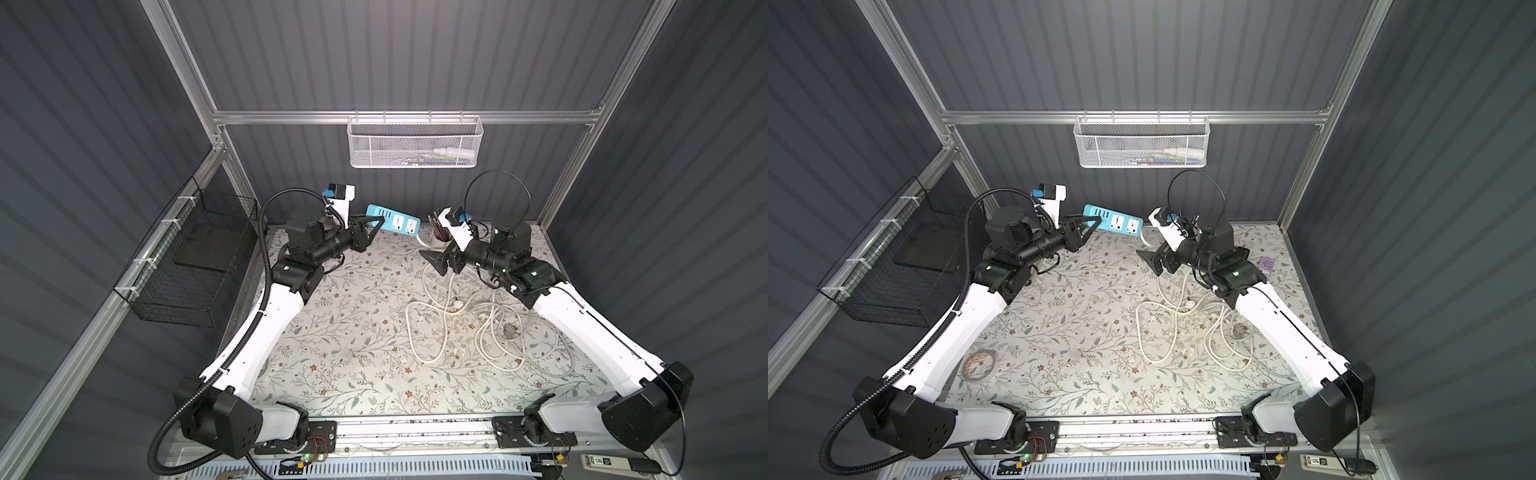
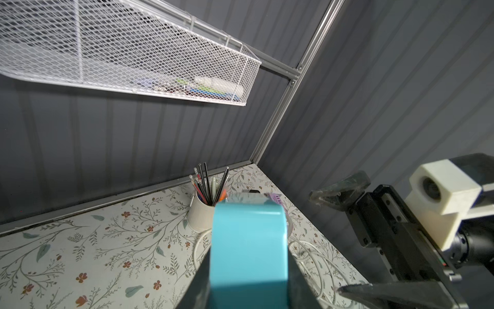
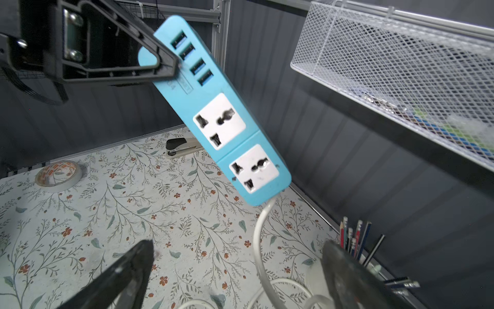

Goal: Unwrap the cord wrapped around the power strip
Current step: Place the power strip at the center of the board.

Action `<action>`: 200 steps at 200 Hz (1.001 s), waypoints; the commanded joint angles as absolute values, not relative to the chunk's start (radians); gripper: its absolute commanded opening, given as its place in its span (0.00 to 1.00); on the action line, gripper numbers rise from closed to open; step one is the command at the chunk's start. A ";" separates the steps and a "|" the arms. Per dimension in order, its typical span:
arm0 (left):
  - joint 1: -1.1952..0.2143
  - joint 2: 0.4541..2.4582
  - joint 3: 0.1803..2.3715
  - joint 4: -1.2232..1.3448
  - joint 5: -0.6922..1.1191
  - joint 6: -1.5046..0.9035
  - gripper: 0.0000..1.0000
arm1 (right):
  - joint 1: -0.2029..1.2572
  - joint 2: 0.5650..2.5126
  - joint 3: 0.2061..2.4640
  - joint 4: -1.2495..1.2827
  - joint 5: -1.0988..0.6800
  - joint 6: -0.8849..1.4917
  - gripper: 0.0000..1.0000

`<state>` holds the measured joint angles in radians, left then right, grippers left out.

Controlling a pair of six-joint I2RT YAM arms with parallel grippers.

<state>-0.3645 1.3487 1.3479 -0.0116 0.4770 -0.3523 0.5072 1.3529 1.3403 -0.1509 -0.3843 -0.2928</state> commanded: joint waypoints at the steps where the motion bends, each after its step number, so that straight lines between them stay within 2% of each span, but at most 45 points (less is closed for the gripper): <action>1: -0.358 1.368 1.402 -0.013 0.541 -0.364 0.00 | 0.519 1.378 1.394 -0.198 -0.442 -0.351 0.99; 77: -0.359 1.391 1.454 -0.031 0.583 -0.377 0.00 | 0.562 1.464 1.481 -0.252 -0.437 -0.417 0.99; 150: -0.359 1.391 1.474 -0.100 0.611 -0.351 0.00 | 0.575 1.495 1.513 -0.200 -0.305 -0.483 0.99; 200: -0.359 1.389 1.463 -0.105 0.632 -0.352 0.00 | 0.574 1.509 1.526 -0.194 -0.302 -0.491 0.99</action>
<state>-0.3645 1.3964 1.4261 -0.1291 0.5823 -0.3557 0.5701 1.4971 1.4891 -0.2173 -0.3180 -0.4747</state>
